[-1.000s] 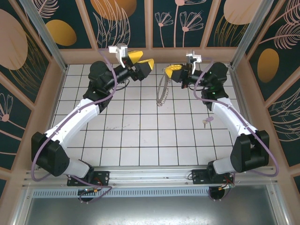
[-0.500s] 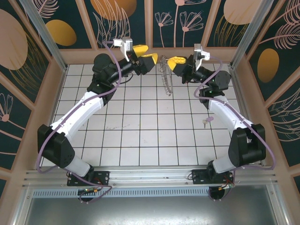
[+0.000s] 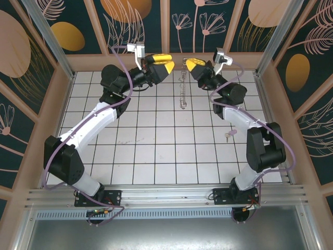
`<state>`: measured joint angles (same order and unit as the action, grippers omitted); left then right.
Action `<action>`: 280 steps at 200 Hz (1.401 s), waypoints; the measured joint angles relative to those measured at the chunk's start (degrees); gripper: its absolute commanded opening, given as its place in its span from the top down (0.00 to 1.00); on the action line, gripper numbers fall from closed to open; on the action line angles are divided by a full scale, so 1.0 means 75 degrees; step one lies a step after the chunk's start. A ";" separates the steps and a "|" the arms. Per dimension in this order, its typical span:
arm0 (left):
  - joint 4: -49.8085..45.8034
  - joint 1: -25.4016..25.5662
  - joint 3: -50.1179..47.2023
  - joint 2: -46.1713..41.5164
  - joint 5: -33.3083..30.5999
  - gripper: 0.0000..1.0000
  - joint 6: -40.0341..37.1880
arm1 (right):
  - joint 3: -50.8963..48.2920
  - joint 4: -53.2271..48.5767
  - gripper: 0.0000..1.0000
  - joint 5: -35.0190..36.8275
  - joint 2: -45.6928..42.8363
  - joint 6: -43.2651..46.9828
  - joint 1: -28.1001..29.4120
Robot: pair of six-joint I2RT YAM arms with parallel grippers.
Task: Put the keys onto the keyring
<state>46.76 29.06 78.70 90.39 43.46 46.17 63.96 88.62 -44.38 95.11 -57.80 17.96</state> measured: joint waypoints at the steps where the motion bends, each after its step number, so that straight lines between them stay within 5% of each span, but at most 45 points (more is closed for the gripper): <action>1: 0.0015 0.0000 0.0000 0.0003 0.0006 0.45 0.0003 | 0.0003 0.0003 1.00 0.0006 0.0012 -0.0012 0.0012; 280: 0.0192 -0.0003 -0.0227 0.0627 -0.0052 0.63 0.0087 | 0.0137 0.0160 1.00 0.0248 0.0460 -0.0627 0.0507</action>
<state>48.21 29.04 76.99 95.09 43.07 46.83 64.99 89.82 -42.52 98.56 -62.50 21.76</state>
